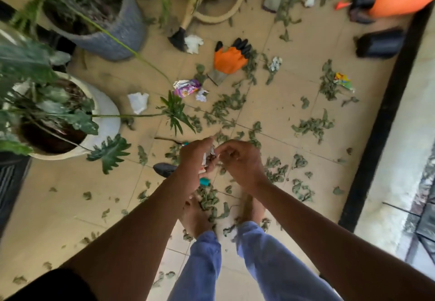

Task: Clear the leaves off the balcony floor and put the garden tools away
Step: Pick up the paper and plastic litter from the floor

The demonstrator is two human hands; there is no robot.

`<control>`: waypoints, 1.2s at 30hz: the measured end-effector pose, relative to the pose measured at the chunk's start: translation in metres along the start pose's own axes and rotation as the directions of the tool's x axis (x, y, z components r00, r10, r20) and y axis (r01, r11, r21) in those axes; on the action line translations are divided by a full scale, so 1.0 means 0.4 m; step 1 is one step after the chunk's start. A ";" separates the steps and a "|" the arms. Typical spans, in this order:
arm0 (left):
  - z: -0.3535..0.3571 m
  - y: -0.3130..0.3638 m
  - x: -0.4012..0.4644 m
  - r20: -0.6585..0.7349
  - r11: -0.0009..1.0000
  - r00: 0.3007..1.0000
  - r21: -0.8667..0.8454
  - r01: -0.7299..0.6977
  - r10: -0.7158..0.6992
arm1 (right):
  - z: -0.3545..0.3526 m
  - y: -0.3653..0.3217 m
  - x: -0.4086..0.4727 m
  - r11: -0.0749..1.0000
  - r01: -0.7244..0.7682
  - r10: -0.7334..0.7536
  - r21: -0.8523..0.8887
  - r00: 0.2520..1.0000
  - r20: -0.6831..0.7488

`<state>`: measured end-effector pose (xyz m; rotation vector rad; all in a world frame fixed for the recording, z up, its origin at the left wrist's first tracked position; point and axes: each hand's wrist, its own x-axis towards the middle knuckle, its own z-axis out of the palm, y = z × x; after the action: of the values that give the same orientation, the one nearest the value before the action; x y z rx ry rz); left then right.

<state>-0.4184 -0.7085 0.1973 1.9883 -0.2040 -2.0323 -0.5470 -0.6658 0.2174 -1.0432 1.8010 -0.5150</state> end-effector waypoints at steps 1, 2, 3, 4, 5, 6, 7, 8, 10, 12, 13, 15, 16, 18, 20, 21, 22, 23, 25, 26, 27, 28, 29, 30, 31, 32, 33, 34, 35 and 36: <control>-0.013 0.005 0.008 -0.027 1.000 1.000 -0.008 0.003 -0.003 | -0.001 -0.005 0.016 1.000 -0.005 0.004 -0.004 0.999 -0.039; -0.026 0.007 0.017 -0.056 1.000 0.998 -0.018 0.009 -0.010 | -0.001 -0.006 0.038 1.000 -0.007 0.006 -0.023 0.997 -0.073; -0.037 0.007 0.031 -0.083 0.999 0.996 -0.028 0.016 -0.018 | -0.001 -0.005 0.064 0.999 -0.007 0.002 -0.050 0.996 -0.091; -0.047 0.001 0.050 -0.110 0.999 0.994 -0.040 0.022 -0.026 | 0.001 -0.001 0.095 0.996 -0.008 -0.001 -0.089 0.996 -0.093; -0.057 -0.008 0.069 -0.136 0.998 0.990 -0.051 0.034 -0.040 | 0.006 0.003 0.129 0.990 -0.015 0.004 -0.137 0.997 -0.082; -0.060 -0.021 0.093 -0.158 0.997 0.986 -0.067 0.042 -0.052 | 0.012 0.009 0.165 0.981 -0.021 0.008 -0.191 0.997 -0.071; -0.066 -0.038 0.121 -0.174 0.995 0.983 -0.085 0.046 -0.060 | 0.021 0.020 0.208 0.970 -0.024 0.011 -0.242 0.998 -0.055; -0.067 -0.057 0.150 -0.168 0.992 0.983 -0.112 0.051 -0.070 | 0.033 0.036 0.252 0.956 -0.015 0.004 -0.292 0.999 -0.036; -0.067 -0.089 0.210 -0.103 0.975 0.991 -0.210 0.067 -0.090 | 0.068 0.081 0.357 0.919 0.056 -0.050 -0.390 0.998 0.025; -0.066 -0.111 0.244 -0.014 0.947 0.991 -0.298 0.119 -0.130 | 0.112 0.131 0.457 0.854 0.163 -0.121 -0.494 0.986 0.115; -0.065 -0.119 0.262 0.007 0.920 0.987 -0.360 0.154 -0.163 | 0.133 0.155 0.504 0.810 0.214 -0.152 -0.546 0.976 0.158; -0.057 -0.143 0.293 0.073 0.864 0.986 -0.476 0.165 -0.149 | 0.165 0.187 0.588 0.720 0.296 -0.198 -0.628 0.955 0.223; -0.054 -0.153 0.313 0.113 0.842 0.985 -0.511 0.172 -0.133 | 0.179 0.198 0.625 0.680 0.324 -0.217 -0.658 0.946 0.242; -0.060 -0.175 0.353 0.193 0.802 0.976 -0.566 0.191 -0.096 | 0.209 0.218 0.688 0.600 0.377 -0.259 -0.706 0.926 0.275; -0.063 -0.184 0.393 0.311 0.710 0.950 -0.662 0.241 -0.033 | 0.243 0.239 0.743 0.524 0.423 -0.304 -0.739 0.904 0.301; -0.062 -0.181 0.405 0.355 0.660 0.935 -0.704 0.263 0.006 | 0.251 0.247 0.762 0.494 0.435 -0.324 -0.753 0.896 0.305; -0.061 -0.177 0.411 0.377 0.626 0.926 -0.731 0.273 0.036 | 0.257 0.253 0.775 0.464 0.448 -0.344 -0.764 0.886 0.311; -0.059 -0.177 0.422 0.387 0.593 0.920 -0.755 0.281 0.057 | 0.266 0.259 0.791 0.435 0.467 -0.363 -0.770 0.873 0.325; -0.055 -0.176 0.436 0.396 0.539 0.915 -0.789 0.296 0.078 | 0.279 0.261 0.811 0.399 0.507 -0.397 -0.764 0.847 0.355; -0.052 -0.174 0.439 0.391 0.525 0.917 -0.798 0.296 0.078 | 0.284 0.262 0.814 0.386 0.524 -0.416 -0.759 0.833 0.364; -0.047 -0.172 0.440 0.386 0.512 0.919 -0.807 0.295 0.078 | 0.288 0.260 0.815 0.375 0.538 -0.438 -0.755 0.821 0.367; -0.044 -0.169 0.441 0.383 0.499 0.920 -0.815 0.297 0.079 | 0.290 0.258 0.815 0.361 0.550 -0.459 -0.753 0.807 0.370; -0.041 -0.167 0.440 0.382 0.491 0.921 -0.819 0.297 0.080 | 0.292 0.255 0.815 0.345 0.562 -0.479 -0.751 0.794 0.374; -0.040 -0.164 0.438 0.382 0.490 0.920 -0.820 0.295 0.085 | 0.291 0.251 0.811 0.335 0.574 -0.494 -0.747 0.782 0.380; -0.038 -0.161 0.435 0.385 0.498 0.918 -0.817 0.292 0.092 | 0.289 0.247 0.804 0.335 0.585 -0.505 -0.739 0.773 0.384; -0.037 -0.158 0.431 0.388 0.506 0.916 -0.813 0.288 0.100 | 0.285 0.243 0.797 0.355 0.592 -0.517 -0.723 0.769 0.376; -0.035 -0.155 0.426 0.388 0.507 0.916 -0.812 0.288 0.099 | 0.278 0.237 0.789 0.397 0.596 -0.537 -0.698 0.767 0.351; -0.034 -0.151 0.421 0.386 0.507 0.918 -0.812 0.291 0.092 | 0.268 0.228 0.779 0.452 0.604 -0.561 -0.657 0.765 0.317; -0.033 -0.146 0.415 0.385 0.506 0.919 -0.811 0.294 0.083 | 0.255 0.218 0.767 0.511 0.614 -0.584 -0.602 0.761 0.281; -0.032 -0.140 0.409 0.379 0.503 0.922 -0.814 0.292 0.078 | 0.239 0.205 0.750 0.568 0.623 -0.604 -0.537 0.759 0.241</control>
<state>-0.4124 -0.7035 0.0240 0.9706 0.7708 -1.9433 -0.5505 -0.8615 -0.0427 -2.1610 1.5493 -0.3243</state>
